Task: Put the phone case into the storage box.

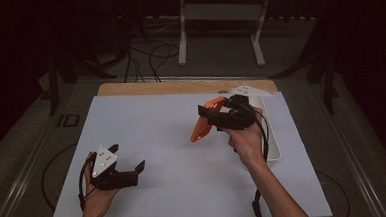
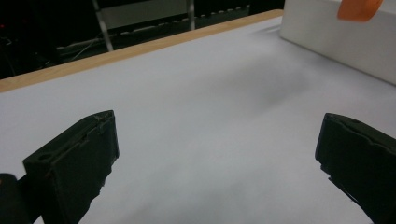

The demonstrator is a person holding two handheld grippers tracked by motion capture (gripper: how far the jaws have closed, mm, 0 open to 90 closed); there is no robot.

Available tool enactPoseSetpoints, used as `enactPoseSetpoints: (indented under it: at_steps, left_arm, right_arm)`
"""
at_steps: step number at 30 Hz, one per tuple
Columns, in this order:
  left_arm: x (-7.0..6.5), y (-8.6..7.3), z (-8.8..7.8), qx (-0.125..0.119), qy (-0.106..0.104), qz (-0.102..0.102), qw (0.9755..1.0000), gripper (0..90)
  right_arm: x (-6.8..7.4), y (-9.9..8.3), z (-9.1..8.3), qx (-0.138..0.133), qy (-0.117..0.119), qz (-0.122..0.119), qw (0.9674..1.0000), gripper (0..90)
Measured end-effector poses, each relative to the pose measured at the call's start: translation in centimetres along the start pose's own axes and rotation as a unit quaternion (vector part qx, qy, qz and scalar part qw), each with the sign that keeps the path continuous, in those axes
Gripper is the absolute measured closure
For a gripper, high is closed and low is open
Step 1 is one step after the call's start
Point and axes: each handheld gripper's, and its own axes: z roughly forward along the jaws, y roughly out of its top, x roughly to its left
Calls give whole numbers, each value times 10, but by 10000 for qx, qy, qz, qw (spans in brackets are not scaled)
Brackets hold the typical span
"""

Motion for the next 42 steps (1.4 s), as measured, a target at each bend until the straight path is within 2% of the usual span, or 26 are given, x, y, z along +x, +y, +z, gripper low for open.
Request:
enactPoseSetpoints:
  at_steps: [17, 26, 37, 42]
  left_arm:
    - [8, -21, -12, -19, 123, -85, 9999, 3]
    - [13, -31, -18, 13, 223, -28, 9997, 4]
    - [16, -41, -22, -37, 247, -155, 9996, 4]
    - [20, -46, -22, -35, 372, -210, 9991, 4]
  right_arm:
    - [-4, 6, 2, -7, -141, -37, 9999, 163]
    - [-10, 7, 0, -6, -260, -27, 9997, 163]
    - [-13, 12, 0, -44, -389, -71, 9992, 162]
    - [-19, 14, -1, -107, -465, -13, 9989, 162]
